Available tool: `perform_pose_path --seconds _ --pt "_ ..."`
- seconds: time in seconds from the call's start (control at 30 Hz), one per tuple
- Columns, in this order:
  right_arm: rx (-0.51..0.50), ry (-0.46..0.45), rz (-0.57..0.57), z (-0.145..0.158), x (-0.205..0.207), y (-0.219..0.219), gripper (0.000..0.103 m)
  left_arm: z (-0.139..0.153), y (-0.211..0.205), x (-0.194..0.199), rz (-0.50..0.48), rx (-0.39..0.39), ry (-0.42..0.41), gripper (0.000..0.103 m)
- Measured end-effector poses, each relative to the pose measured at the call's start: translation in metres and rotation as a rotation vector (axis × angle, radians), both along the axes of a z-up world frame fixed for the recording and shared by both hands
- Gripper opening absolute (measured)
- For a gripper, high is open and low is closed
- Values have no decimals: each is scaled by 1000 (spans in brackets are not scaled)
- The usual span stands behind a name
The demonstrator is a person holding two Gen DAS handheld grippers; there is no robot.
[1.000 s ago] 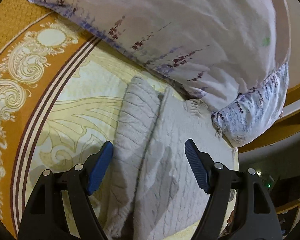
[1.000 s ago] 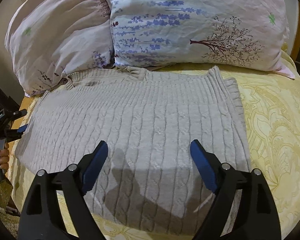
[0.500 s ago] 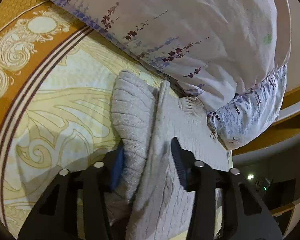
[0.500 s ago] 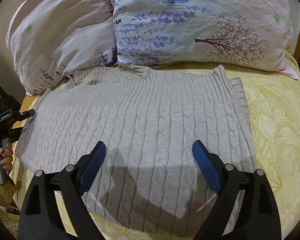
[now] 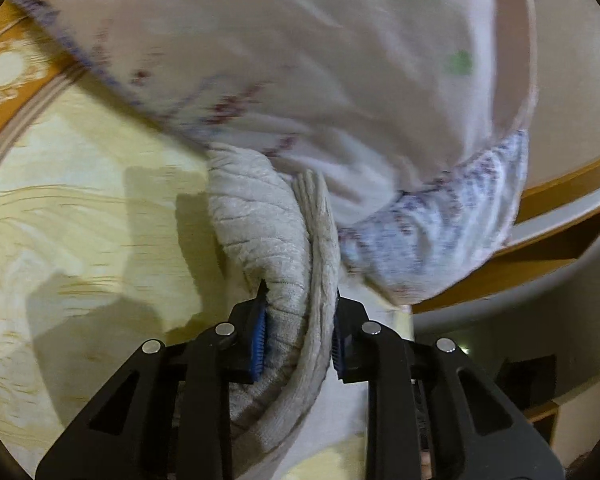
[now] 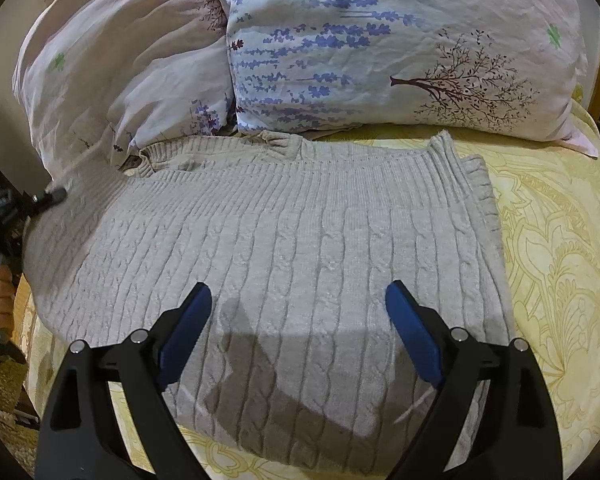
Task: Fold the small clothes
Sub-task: 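Fold the side edge over the body with the left gripper, release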
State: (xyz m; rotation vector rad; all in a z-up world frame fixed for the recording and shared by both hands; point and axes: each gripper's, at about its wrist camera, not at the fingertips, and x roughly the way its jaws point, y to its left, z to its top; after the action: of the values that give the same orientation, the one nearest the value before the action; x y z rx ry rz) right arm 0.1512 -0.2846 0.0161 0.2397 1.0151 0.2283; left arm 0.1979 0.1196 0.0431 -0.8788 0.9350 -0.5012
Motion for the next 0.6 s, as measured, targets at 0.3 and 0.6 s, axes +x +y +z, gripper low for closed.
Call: perform_pose_path --seconds 0.3,0.6 --pt "5 -5 -4 3 -5 -3 89 25 -100 19 -201 -93 -66 25" --pt "-26 -13 -73 13 -20 -32 89 -11 -200 26 -359 -8 44 30"
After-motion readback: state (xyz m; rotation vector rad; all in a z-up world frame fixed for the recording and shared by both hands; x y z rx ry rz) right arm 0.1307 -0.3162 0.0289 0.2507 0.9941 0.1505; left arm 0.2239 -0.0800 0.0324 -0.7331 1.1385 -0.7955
